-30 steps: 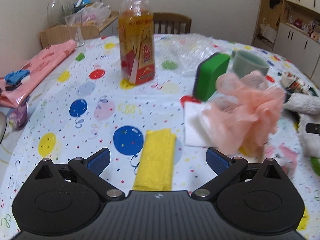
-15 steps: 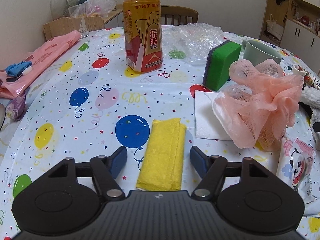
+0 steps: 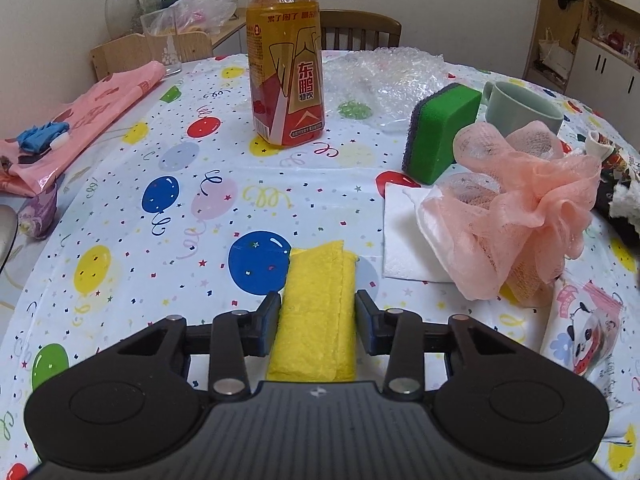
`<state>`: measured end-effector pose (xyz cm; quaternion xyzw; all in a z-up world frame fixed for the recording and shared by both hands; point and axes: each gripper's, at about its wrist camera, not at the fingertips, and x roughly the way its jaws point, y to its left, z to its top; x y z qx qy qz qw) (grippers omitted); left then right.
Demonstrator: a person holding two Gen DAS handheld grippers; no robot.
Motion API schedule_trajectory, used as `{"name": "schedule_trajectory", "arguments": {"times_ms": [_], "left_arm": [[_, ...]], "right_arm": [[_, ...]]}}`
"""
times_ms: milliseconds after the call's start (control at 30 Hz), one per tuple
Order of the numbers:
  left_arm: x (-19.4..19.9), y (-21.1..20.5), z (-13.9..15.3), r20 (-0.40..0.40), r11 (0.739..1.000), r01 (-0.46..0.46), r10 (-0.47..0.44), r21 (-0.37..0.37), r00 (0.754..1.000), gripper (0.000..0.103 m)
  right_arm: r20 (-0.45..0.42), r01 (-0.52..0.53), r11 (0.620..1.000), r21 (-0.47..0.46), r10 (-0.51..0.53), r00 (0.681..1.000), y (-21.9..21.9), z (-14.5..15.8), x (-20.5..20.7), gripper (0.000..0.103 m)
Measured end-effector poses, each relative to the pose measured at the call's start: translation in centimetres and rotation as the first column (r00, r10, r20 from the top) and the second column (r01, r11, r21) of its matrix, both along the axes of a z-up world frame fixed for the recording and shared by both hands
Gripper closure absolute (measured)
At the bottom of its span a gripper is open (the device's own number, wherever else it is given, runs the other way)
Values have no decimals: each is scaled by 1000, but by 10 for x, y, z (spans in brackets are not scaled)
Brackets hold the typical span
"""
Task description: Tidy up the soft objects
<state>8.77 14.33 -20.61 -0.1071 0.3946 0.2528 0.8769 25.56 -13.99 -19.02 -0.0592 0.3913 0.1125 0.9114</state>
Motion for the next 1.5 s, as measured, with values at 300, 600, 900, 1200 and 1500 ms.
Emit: {"name": "schedule_trajectory", "arguments": {"times_ms": [300, 600, 900, 1200, 1500], "left_arm": [[-7, -7, 29, 35, 999, -21, 23, -49, 999, 65], [-3, -35, 82, 108, 997, 51, -44, -57, 993, 65], [30, -88, 130, 171, 976, 211, -199, -57, 965, 65], [83, -175, 163, 235, 889, 458, -442, -16, 866, 64], [130, -261, 171, 260, 767, 642, -620, -1, 741, 64]], "right_arm": [[79, -20, 998, 56, 15, 997, -21, 43, -26, 95], [109, -32, 990, 140, 16, 994, -50, 96, -47, 95], [134, 8, 985, 171, -32, 990, -89, 140, -58, 95], [165, 76, 981, 179, -106, 981, -132, 155, -59, 95], [156, 164, 973, 164, -189, 969, -180, 149, -51, 95]]}}
